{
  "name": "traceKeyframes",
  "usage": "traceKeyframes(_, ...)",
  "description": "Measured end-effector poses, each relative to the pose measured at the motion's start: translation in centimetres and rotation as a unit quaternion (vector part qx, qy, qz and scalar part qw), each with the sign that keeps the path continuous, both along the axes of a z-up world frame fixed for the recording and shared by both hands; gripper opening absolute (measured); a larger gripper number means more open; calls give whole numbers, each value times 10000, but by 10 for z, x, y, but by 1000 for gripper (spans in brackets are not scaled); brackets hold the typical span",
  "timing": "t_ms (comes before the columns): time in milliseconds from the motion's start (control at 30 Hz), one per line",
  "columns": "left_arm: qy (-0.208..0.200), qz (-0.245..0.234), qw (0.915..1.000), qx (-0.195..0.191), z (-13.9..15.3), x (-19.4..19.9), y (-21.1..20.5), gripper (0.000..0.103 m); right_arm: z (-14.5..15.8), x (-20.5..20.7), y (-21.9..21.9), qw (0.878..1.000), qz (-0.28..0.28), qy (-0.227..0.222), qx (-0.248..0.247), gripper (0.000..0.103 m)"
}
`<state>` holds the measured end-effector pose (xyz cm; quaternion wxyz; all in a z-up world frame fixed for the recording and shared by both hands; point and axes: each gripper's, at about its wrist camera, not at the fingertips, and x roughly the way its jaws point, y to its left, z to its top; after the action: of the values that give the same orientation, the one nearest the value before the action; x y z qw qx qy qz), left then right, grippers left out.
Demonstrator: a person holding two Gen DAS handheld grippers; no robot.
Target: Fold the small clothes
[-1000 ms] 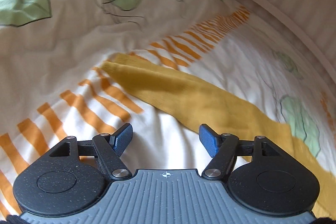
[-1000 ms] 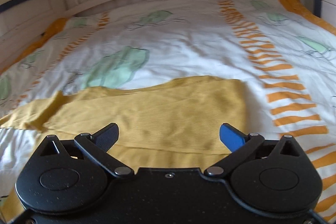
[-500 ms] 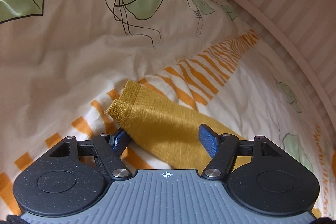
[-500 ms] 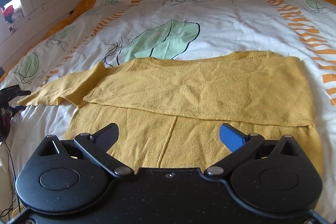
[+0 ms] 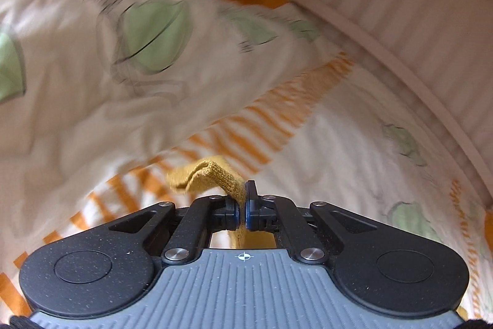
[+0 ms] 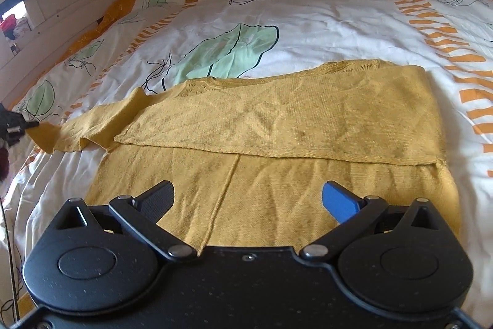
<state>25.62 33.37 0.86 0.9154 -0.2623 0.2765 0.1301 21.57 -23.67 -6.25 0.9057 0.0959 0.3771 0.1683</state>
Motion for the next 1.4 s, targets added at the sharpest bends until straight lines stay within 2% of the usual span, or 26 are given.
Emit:
traceKeyframes(133, -453, -566, 9970, 285, 56, -2, -48, 3, -2, -8, -16, 10000, -44, -13, 27, 102)
traceKeyframes(300, -874, -1273, 9864, 568, 118, 2, -121, 3, -2, -19, -38, 9998, -155, -86, 82, 102)
traceKeyframes(467, -1158, -1917, 9727, 616, 154, 11, -197, 3, 0, -21, -57, 9987, -330, -162, 354, 102)
traceKeyframes(567, -1209, -2262, 9639, 718, 161, 19, -243, 3, 2, -23, -65, 9981, -371, -207, 449, 103)
traceKeyframes(733, -1072, -2712, 9543, 648, 139, 37, -313, 3, 4, -24, -78, 9960, -551, -196, 669, 103)
traceKeyframes(1033, -290, -3311, 9423, 392, 47, 51, -421, 3, 9, -22, -90, 9937, -684, -274, 846, 103)
traceKeyframes(1133, -77, -3554, 9337, 442, 20, 54, -442, 8, 7, -20, -93, 9932, -745, -220, 870, 102)
traceKeyframes(1167, 14, -3664, 9292, 490, 14, 54, -448, 20, 6, -20, -95, 9930, -765, -200, 881, 102)
traceKeyframes(1200, 112, -3778, 9241, 565, 9, 53, -454, 42, 6, -19, -95, 9928, -780, -187, 886, 102)
traceKeyframes(1367, 3, -4181, 9060, 655, 5, 35, -460, 73, 2, -19, -97, 9927, -840, -158, 850, 102)
traceKeyframes(1400, -66, -4217, 9037, 740, 7, 30, -459, 75, 2, -19, -98, 9927, -856, -156, 840, 102)
